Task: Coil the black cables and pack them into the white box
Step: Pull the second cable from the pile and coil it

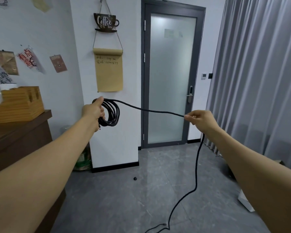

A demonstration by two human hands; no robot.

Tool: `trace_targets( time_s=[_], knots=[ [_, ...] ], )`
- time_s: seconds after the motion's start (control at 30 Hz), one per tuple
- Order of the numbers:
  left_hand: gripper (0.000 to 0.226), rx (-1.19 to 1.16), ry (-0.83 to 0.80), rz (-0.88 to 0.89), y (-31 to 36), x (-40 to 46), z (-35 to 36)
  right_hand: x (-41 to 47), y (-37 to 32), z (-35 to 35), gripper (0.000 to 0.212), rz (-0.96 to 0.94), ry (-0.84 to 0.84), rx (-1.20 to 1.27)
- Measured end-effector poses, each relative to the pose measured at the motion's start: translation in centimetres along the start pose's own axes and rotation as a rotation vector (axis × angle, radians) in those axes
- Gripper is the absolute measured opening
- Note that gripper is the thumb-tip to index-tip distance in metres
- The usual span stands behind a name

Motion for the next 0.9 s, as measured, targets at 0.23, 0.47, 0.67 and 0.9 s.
trace_targets(
  time_s=[0.23,0.47,0.67,0.9],
  knots=[
    [0.044,0.222,0.015,0.228,1.7,-0.8,3.2,-0.8,-6.5,6.6,0.01,-0.235,-0.208,-0.539],
    [0.045,0.381,-0.104,0.297,1.6,-3.0,7.3,-2.5,-10.6,10.6,0.01,-0.249,-0.421,-0.1],
    [0.039,0.274,-0.333,0.203,0.5,-4.6,10.3,-2.3,-10.9,11.4,0.006,-0.199,-0.435,0.133],
    [0.053,0.076,-0.558,0.086,-0.3,-7.4,13.0,-1.1,-9.7,9.2,0.008,-0.161,-0.284,0.276]
  ],
)
Point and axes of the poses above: each hand's wrist, its own x-axis towards the middle knuckle, its own z-axis out of the palm, y = z × x, the point moved 9 cm from there along x, towards the middle knuckle, and after that the axes turned 14 degrees about x, right-handed, at the moved point
